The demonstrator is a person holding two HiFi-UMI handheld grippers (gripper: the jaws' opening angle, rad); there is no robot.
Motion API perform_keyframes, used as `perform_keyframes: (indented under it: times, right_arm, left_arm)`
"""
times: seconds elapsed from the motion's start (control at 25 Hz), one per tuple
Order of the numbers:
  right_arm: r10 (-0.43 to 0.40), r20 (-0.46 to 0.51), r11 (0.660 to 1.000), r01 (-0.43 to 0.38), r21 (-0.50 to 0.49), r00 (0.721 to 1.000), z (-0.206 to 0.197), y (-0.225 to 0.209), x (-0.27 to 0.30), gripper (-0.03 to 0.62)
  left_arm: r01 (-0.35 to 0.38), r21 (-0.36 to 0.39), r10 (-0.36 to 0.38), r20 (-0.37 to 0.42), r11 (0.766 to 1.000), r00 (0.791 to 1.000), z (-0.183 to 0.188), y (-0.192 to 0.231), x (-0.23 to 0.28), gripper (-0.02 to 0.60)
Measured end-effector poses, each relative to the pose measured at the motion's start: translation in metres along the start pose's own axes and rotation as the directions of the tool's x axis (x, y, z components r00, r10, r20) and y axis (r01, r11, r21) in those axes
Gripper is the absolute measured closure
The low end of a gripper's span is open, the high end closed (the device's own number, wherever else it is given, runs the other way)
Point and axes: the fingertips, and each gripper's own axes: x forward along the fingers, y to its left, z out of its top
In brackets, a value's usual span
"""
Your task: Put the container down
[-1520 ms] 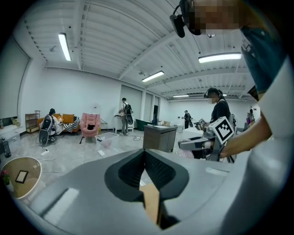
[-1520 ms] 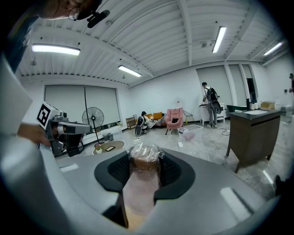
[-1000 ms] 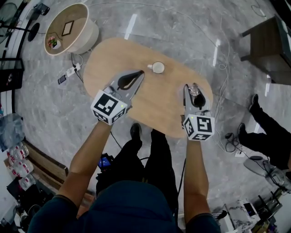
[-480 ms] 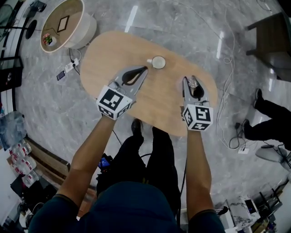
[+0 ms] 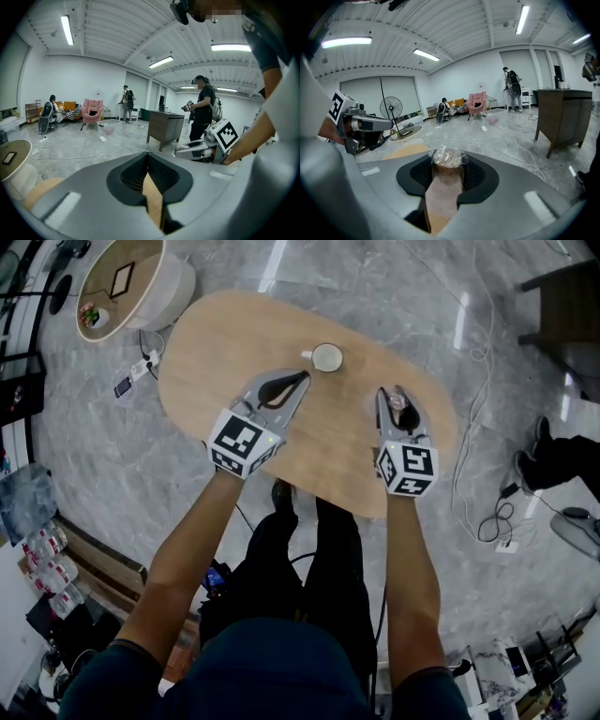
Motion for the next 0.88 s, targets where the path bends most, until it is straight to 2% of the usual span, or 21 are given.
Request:
perform_keyframes:
  times: [0.88]
  right_arm:
    - [0.013,-0.084,1.0,-0.014,-0.007,0.996,-0.078,-0.026,0.059,0.459]
  left_arm:
    - [-0.008,-0.04,0.006,-0.058,0.999,0.998,-0.074,0.009,0.05,0.586]
